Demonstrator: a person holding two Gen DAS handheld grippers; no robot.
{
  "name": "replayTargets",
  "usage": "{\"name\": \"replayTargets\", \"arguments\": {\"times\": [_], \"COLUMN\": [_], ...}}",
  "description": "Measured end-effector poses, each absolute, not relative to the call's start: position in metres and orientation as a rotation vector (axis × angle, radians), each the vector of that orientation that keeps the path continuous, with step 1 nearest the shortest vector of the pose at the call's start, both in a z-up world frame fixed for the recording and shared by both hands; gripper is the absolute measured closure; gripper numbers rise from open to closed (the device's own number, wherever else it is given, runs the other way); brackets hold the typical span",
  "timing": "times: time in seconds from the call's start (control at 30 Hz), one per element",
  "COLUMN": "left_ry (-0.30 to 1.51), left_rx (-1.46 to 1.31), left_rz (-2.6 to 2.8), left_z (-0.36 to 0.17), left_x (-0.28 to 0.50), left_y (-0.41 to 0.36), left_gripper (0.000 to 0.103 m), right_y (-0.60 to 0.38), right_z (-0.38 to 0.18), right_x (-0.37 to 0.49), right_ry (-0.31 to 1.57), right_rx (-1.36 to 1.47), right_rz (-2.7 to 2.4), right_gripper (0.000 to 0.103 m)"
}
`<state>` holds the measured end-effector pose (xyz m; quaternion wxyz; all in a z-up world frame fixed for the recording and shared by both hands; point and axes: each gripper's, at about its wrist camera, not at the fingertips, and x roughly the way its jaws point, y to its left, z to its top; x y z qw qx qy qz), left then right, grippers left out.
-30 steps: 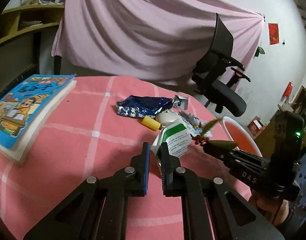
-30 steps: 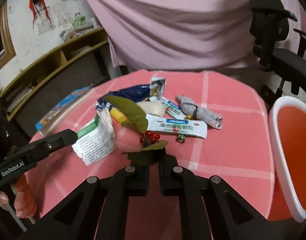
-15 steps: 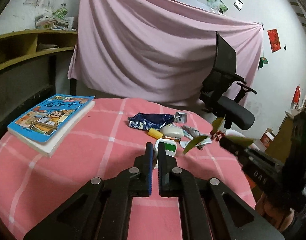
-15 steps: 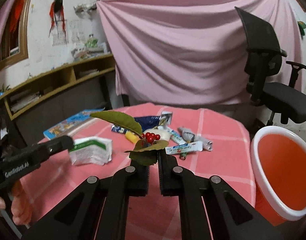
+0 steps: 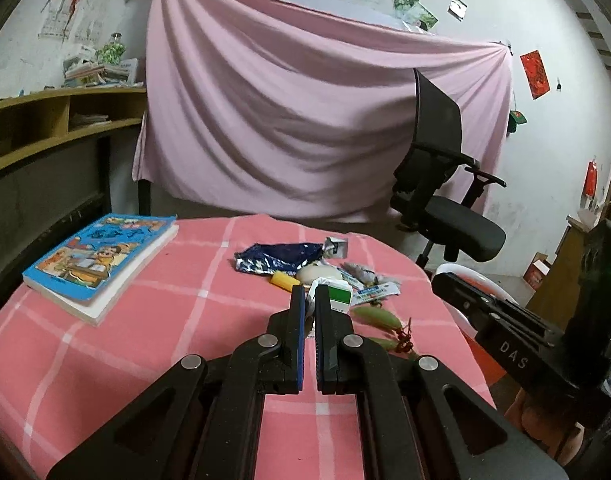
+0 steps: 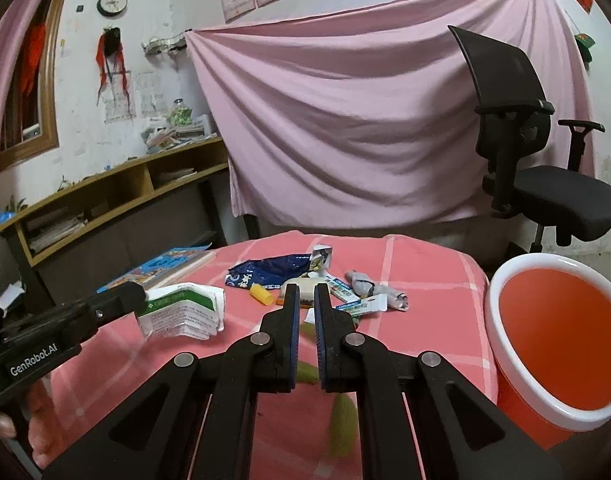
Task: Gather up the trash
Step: 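Lift the berry sprig with the right tool while the left tool lifts the paper packet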
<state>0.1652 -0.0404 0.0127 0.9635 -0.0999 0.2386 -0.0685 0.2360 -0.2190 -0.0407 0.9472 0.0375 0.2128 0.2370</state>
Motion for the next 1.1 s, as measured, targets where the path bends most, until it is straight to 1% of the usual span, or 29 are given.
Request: {"name": "replayTargets", "arguments": {"times": [0.1, 0.2, 0.27, 0.3, 0.33, 0.4, 0.43, 0.47, 0.53, 0.7, 0.77, 0.97, 1.0, 1.03, 1.1], "left_ry": [0.514, 0.585, 0.606, 0.606, 0.607, 0.612, 0.614, 0.618, 0.639, 0.715, 0.717, 0.749, 0.758, 0.764, 0.777], "left_rx": [-0.2, -0.226, -0.246, -0.248, -0.253, -0.254, -0.249, -0.243, -0.24, -0.287, -0.297, -0.32, -0.314, -0.31, -0.296], "left_rz": [-0.124, -0.116, -0.12, -0.12, -0.133, -0.158, -0.174, -0.184, -0.203, -0.252, -0.265, -0.295, -0.293, -0.293, -0.299], "left_z": [0.009, -0.002, -0.007, -0.008, -0.009, -0.01, -0.012, -0.014, -0.02, -0.03, -0.03, -0.031, -0.032, -0.032, -0.033], "left_x": [0.17, 0.178, 0.18, 0.179, 0.179, 0.179, 0.179, 0.179, 0.181, 0.196, 0.198, 0.205, 0.206, 0.206, 0.207], "left_y": [-0.043, -0.037, -0.031, -0.027, -0.025, -0.022, -0.02, -0.021, -0.02, -0.015, -0.012, -0.009, -0.01, -0.011, -0.013], "left_gripper": [0.101, 0.101, 0.1, 0.099, 0.097, 0.094, 0.091, 0.083, 0.075, 0.075, 0.075, 0.075, 0.078, 0.088, 0.093], "right_y": [-0.223, -0.228, -0.234, -0.237, -0.24, -0.243, -0.244, -0.246, -0.249, -0.256, -0.256, -0.242, -0.24, -0.238, -0.236], "right_z": [-0.046, -0.054, -0.058, -0.06, -0.061, -0.065, -0.068, -0.072, -0.078, -0.091, -0.092, -0.09, -0.091, -0.091, -0.091], "right_x": [0.24, 0.249, 0.255, 0.258, 0.26, 0.264, 0.268, 0.271, 0.278, 0.287, 0.288, 0.283, 0.282, 0.28, 0.277], "right_ry": [0.486, 0.551, 0.585, 0.598, 0.611, 0.637, 0.665, 0.689, 0.735, 0.815, 0.826, 0.848, 0.853, 0.857, 0.861], "right_rx": [0.093, 0.124, 0.156, 0.173, 0.193, 0.212, 0.219, 0.227, 0.255, 0.318, 0.323, 0.226, 0.206, 0.188, 0.158], "right_rz": [0.499, 0.487, 0.476, 0.474, 0.47, 0.469, 0.466, 0.464, 0.461, 0.46, 0.465, 0.473, 0.469, 0.462, 0.452], "right_gripper": [0.097, 0.094, 0.08, 0.064, 0.055, 0.054, 0.054, 0.054, 0.054, 0.054, 0.054, 0.054, 0.056, 0.058, 0.062]}}
